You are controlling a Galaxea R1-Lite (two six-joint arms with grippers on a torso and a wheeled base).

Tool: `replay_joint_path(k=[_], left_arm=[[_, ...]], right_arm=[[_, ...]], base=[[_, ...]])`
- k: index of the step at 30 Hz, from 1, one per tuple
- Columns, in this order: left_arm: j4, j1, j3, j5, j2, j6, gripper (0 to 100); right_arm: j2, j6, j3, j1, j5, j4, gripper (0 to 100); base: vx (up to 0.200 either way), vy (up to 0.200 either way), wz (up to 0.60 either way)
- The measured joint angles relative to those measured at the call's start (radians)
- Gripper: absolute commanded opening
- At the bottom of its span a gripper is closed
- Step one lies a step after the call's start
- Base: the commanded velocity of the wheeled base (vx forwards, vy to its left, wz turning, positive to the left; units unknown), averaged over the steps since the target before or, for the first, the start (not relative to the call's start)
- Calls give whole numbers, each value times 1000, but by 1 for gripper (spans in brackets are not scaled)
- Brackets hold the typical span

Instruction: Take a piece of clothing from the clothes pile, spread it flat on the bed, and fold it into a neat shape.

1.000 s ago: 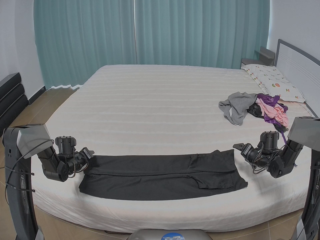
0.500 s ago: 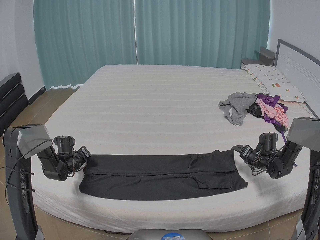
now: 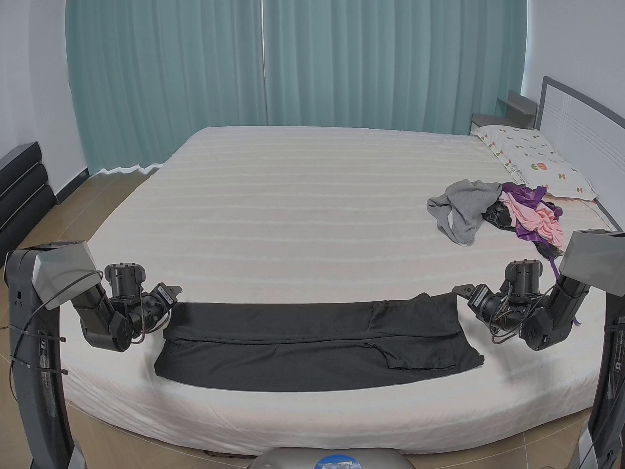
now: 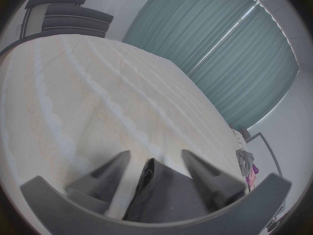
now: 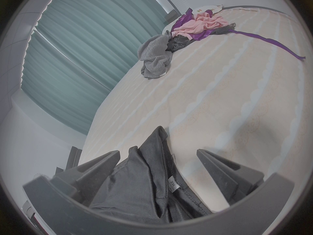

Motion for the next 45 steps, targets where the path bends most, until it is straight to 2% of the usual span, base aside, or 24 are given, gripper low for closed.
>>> replay_joint_path(k=[6,10,14,20,36,41,45], left_arm=[[23,2,10,-17,-50,-50,100],[59,5,35,-82,-89,-51,100],[131,12,62,-143,-121,11,100],[140,13,124,-213,-148,143,100],[141,-6,182,-212,-150,261,100],[137,-14,202,-207,-146,325,100],[136,-19,209,-200,-143,333,100]], right_arm=[[2,0,0,0,1,0,100],[5,0,1,0,2,0,100],[7,0,3,1,2,0,100],[9,0,4,3,2,1,100],[5,2,12,23,6,0,100],[3,1,13,23,6,0,100],[3,1,13,23,6,0,100]], base=[[0,0,0],[0,0,0],[0,0,0],[0,0,0],[0,0,0],[0,0,0],[0,0,0]])
